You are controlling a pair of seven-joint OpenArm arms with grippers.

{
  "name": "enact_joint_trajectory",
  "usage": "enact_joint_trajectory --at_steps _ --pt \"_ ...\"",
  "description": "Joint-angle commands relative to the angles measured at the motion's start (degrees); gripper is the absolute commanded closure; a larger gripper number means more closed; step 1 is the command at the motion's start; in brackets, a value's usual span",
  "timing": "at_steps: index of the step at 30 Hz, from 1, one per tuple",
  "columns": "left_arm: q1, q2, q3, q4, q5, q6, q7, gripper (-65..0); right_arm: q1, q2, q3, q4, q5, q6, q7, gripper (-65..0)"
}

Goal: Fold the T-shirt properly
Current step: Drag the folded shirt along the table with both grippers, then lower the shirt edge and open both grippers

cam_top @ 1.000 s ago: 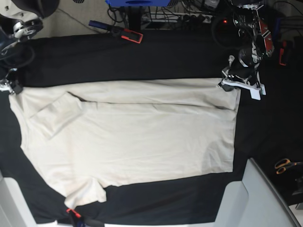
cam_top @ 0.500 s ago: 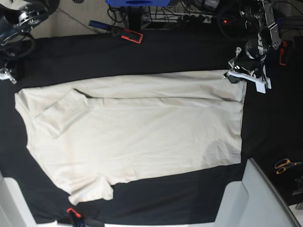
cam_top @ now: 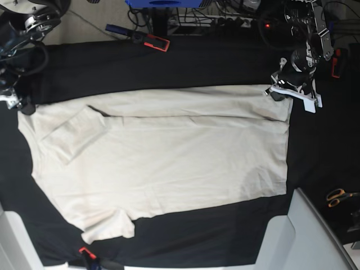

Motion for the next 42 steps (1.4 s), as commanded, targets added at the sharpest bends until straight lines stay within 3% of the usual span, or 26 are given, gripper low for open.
enact_joint_trajectory --at_steps 1,12,14,17,18,20,22,34,42 --pt "-0.16 -0.71 -0.23 0.91 -0.40 -0.01 -0.85 0.0 0.85 0.89 -0.21 -0.77 -0.67 -0.16 0.53 -33.9" --pt "-0.24 -0.71 -0.41 0.99 -0.40 -0.01 -0.85 0.0 4.36 4.32 -0.21 -9.73 -0.76 -0.16 3.61 -32.9" --pt "-0.24 -0.71 -0.41 0.99 -0.40 -0.01 -0.85 0.0 4.45 4.41 -0.29 -9.73 -0.76 -0.16 3.61 -26.0" --pt "-0.33 -0.71 -0.41 0.99 -0.40 -0.01 -0.85 0.0 4.36 4.41 -0.29 -9.73 -0.76 -0.16 3.43 -3.0" --pt "-0.33 -0.71 -0.41 0.99 -0.40 -0.01 -0.85 0.0 4.36 4.32 -0.29 -9.73 -0.76 -0.16 3.26 0.0" --pt "-0.33 -0.71 -0.32 0.99 -0.40 -0.01 -0.85 0.0 4.28 4.32 -0.29 -9.73 -0.76 -0.16 3.26 -2.4" --pt "-0.33 -0.71 -0.32 0.99 -0.40 -0.01 -0.85 0.0 4.19 4.32 -0.29 -9.73 -0.76 -0.16 3.17 0.0" --pt "-0.16 -2.03 -0.23 1.17 -0.40 -0.01 -0.68 0.0 -0.82 3.97 -0.29 -5.51 -0.67 -0.16 1.24 -0.3" --pt "0.99 -3.44 -0.23 1.35 -0.40 -0.01 -0.59 0.0 -2.32 2.56 -0.03 7.06 -0.41 -0.16 -7.82 -0.3"
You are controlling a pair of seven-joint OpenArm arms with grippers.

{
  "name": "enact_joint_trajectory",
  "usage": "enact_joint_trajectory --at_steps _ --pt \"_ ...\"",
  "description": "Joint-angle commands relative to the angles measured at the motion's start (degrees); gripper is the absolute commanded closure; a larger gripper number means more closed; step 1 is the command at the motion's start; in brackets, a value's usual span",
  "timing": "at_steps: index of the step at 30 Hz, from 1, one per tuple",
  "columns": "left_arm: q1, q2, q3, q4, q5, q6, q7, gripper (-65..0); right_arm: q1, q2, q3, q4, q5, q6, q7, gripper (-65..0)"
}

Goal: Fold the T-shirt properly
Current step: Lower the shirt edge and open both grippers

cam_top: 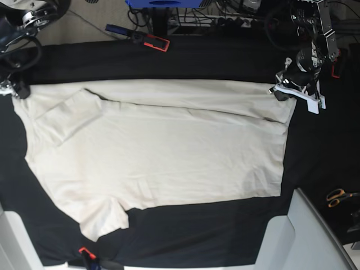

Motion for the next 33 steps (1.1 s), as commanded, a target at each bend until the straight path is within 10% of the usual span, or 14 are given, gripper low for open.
enact_joint_trajectory --at_steps 1,33 --pt "0.62 -0.88 -0.39 1.17 0.08 0.23 -1.42 0.0 -0.29 1.40 0.34 1.05 0.84 0.06 0.48 -0.3" --pt "9.23 -0.79 -0.83 3.11 0.08 0.40 -1.86 0.0 -6.18 1.31 0.34 1.13 0.92 0.06 -2.15 -0.2"
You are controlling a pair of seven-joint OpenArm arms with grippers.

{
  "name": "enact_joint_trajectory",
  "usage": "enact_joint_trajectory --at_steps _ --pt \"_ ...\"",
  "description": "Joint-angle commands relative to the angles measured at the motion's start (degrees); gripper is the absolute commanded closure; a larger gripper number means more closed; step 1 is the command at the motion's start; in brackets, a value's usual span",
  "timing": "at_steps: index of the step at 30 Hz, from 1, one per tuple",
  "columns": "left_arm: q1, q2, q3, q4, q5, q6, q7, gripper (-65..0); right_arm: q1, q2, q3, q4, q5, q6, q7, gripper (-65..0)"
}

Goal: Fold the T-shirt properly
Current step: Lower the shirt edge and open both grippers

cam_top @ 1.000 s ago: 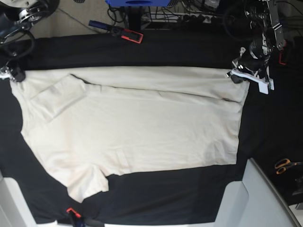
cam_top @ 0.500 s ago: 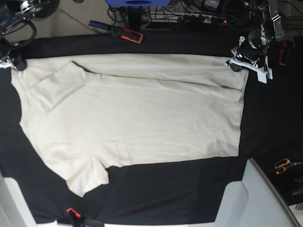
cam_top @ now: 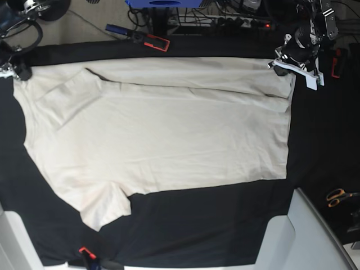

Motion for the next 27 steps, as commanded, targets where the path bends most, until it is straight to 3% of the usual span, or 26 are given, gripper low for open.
enact_joint_trajectory --at_steps 1,20,27 --pt "0.58 -0.79 -0.67 0.99 0.27 0.38 -0.99 0.0 -0.41 1.31 0.32 0.92 -1.04 -0.16 0.03 -0.2" --pt "1.37 -0.79 -0.23 0.55 0.36 0.47 -0.81 0.0 -1.55 1.31 0.14 0.92 -1.04 -0.16 0.03 -0.2" --pt "1.11 0.53 -0.50 0.90 8.19 0.47 -0.63 0.0 -1.55 0.26 0.58 0.92 -1.04 -0.16 0.03 -1.1"
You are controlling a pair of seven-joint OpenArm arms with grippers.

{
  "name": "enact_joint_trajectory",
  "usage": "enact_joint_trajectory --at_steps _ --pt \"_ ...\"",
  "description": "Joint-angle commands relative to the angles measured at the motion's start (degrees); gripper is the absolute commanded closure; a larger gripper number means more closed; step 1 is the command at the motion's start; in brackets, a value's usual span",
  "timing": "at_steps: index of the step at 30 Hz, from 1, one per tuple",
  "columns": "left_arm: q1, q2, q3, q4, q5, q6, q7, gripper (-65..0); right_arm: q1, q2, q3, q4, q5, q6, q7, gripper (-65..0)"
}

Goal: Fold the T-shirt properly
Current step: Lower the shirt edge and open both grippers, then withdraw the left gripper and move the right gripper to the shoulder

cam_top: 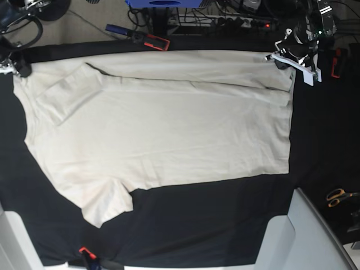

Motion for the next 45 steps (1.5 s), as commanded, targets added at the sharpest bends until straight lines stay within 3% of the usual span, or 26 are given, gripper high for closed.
enact_joint_trajectory --at_steps 1,2,3,5,7,9,17,24,29,40,45 --pt "0.21 -0.12 -0.78 0.99 1.39 0.51 -0.66 0.0 -0.50 0.67 0.21 0.61 -1.63 -0.40 -0.40 -2.4" --pt "0.21 0.23 -0.78 0.99 2.01 0.51 -0.66 -3.3 -0.50 0.58 0.21 0.61 -1.63 -0.40 -0.40 -5.1" --pt "0.21 0.31 -0.78 0.99 2.54 0.51 -0.66 -10.5 -0.50 0.32 0.30 0.61 -1.63 -0.40 -0.40 -9.0" --pt "0.21 0.31 -0.52 0.63 3.15 0.51 -0.66 -21.1 -0.59 -0.29 0.30 0.61 -1.63 -0.40 -0.40 -19.8" --pt "0.30 0.31 -0.70 0.37 3.06 0.51 -0.66 -23.5 -1.03 -0.47 0.30 0.61 -1.63 -0.40 -0.40 -29.0" --pt "0.38 0.31 -0.87 -0.69 3.06 0.60 -0.57 -23.5 -1.29 -0.47 0.30 0.61 -1.63 -0.40 -0.40 -33.2" --pt "0.91 0.05 -1.75 -6.05 3.06 0.60 -0.83 -23.5 -3.67 -0.56 0.39 0.61 -1.54 -0.40 -0.40 -34.2" --pt "2.41 0.31 -11.07 -6.05 3.06 0.60 -0.83 -23.5 -5.34 -0.47 0.39 0.61 -1.54 -0.40 0.21 -34.2" --pt "2.85 0.05 -17.93 -5.87 3.06 0.25 -0.83 -23.7 -5.34 -0.03 4.70 1.05 -1.90 -0.40 0.30 -34.2" --pt "1.26 -0.04 -19.51 -0.77 3.06 0.42 -0.74 -23.7 -5.34 -0.21 4.70 13.18 -1.98 -0.40 0.12 -34.1" --pt "0.56 -0.04 -23.46 6.35 3.06 0.34 -0.66 -23.7 -3.75 0.15 4.34 20.30 -2.07 -0.40 0.21 -34.1"
